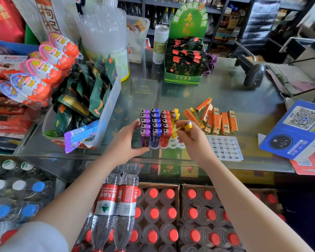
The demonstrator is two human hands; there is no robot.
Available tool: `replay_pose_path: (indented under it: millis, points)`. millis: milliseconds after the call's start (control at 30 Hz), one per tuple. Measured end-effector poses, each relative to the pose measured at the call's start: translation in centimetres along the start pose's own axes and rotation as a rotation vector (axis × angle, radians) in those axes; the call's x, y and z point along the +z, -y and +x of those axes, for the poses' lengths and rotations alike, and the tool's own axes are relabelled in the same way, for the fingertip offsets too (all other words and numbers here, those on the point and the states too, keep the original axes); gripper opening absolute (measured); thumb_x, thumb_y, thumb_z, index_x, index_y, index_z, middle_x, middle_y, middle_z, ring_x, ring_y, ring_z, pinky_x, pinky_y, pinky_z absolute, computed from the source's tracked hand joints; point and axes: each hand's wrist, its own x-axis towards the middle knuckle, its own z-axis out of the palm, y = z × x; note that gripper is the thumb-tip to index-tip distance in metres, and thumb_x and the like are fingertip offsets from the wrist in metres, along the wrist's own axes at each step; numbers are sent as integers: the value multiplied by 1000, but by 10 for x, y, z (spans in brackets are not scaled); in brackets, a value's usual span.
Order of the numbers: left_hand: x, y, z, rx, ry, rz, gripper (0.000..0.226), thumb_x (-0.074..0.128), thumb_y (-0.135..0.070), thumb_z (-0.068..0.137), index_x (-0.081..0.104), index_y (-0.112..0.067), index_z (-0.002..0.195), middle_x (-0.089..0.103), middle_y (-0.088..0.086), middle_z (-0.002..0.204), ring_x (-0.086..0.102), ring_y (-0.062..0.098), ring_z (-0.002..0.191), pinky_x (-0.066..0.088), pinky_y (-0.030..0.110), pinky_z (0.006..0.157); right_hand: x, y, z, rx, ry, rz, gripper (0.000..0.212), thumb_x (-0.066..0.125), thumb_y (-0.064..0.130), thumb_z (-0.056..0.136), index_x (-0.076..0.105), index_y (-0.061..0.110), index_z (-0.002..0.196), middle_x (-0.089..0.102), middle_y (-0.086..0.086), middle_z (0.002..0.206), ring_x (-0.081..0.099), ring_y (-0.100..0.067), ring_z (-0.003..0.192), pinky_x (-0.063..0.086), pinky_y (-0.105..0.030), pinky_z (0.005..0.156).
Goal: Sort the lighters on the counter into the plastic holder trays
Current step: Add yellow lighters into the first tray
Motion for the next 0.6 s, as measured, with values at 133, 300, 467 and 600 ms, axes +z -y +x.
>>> replay_pose_path:
  millis: [133, 300, 467, 600]
  points:
    - [0, -1, 0, 15, 2, 3, 73, 73, -46, 65, 38, -36, 129, 54, -14, 126, 48, 11, 119, 41, 46, 98, -5, -1, 1, -69, -25, -67, 20, 55, 10, 90, 49, 11, 109, 56, 11, 76, 53, 0, 68, 42, -10, 57]
    - [-1, -1, 0, 18, -5, 5, 74, 71, -47, 64, 38, -34, 129, 54, -12, 126, 47, 12, 119, 41, 46, 98, -5, 0, 2, -120, -41, -27, 14, 55, 8, 89, 51, 19, 97, 54, 16, 72, 55, 1, 69, 43, -5, 60]
    - [-1, -2, -1, 1, 3, 12, 74, 72, -47, 64, 38, -36, 128, 54, -14, 125, 48, 10, 117, 41, 46, 98, -4, -2, 5, -166, -71, -27, 17, 53, 4, 90, 52, 19, 97, 53, 17, 73, 55, -4, 67, 42, -6, 60]
    - [-1, -2, -2, 0, 1, 16, 75, 73, -44, 66, 36, -37, 130, 54, -13, 126, 47, 10, 118, 40, 46, 99, -3, -4, 11, -248, -33, -171, 23, 50, 6, 91, 56, 7, 114, 53, 7, 87, 53, -6, 69, 37, -5, 60]
